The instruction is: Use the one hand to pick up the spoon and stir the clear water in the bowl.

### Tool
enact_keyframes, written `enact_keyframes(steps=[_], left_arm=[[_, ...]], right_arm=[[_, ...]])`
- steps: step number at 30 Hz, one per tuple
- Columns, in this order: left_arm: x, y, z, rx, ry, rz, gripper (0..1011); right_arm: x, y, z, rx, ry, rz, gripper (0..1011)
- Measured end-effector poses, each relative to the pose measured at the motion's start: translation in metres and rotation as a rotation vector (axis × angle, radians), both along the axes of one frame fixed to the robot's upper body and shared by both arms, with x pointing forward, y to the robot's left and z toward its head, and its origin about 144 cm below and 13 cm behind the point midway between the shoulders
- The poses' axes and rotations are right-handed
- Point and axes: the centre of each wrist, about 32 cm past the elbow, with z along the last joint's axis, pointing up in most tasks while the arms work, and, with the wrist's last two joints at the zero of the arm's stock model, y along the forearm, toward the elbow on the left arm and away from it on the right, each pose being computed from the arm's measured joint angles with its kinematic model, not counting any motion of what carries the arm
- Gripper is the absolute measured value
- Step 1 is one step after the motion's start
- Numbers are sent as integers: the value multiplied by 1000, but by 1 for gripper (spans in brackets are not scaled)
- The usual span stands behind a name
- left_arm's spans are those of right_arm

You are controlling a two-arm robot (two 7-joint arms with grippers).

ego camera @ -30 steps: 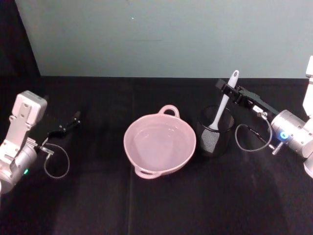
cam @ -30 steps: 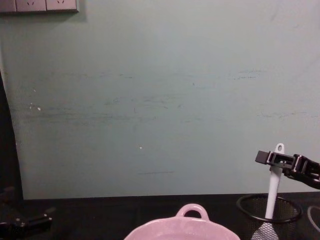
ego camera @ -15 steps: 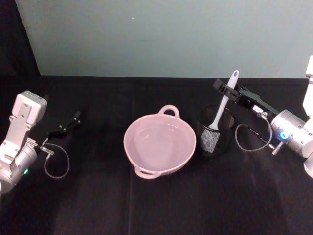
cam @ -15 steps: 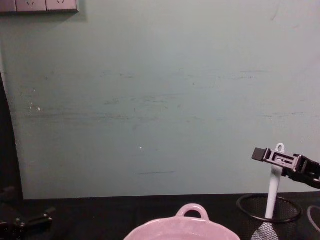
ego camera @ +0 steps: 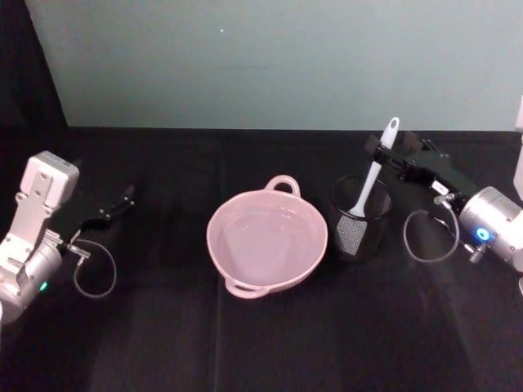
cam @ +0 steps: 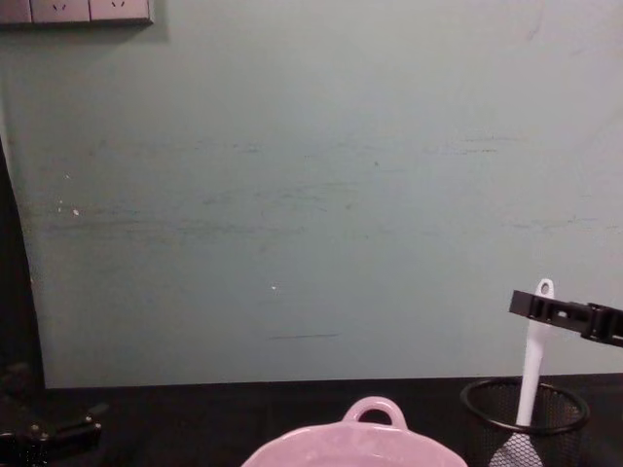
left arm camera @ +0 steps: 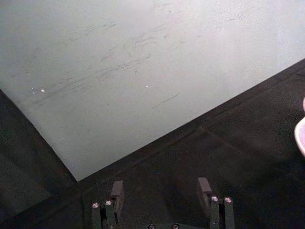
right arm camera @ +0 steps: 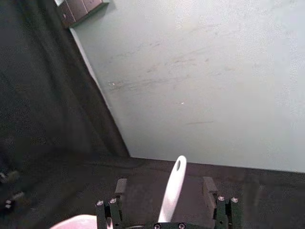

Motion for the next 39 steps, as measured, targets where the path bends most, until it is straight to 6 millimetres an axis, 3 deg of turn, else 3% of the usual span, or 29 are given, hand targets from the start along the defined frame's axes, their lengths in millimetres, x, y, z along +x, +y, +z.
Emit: enact_keyframes(steps=[14,25,30,39], left_arm=[[0,0,0,0,0,0,1011],[0,0,0,0,0,0,1011],[0,0,0,0,0,0,1011],[0,0,0,0,0,0,1011]], right_arm=[[-37,-11,6,-199,-122,-141,1002],[-51,-32,-21,-277,-186,-302,1002],[-49,-34,-40,-314,-224,-341,1002],[-45,-32,-53,-335,-247,-354,1002]])
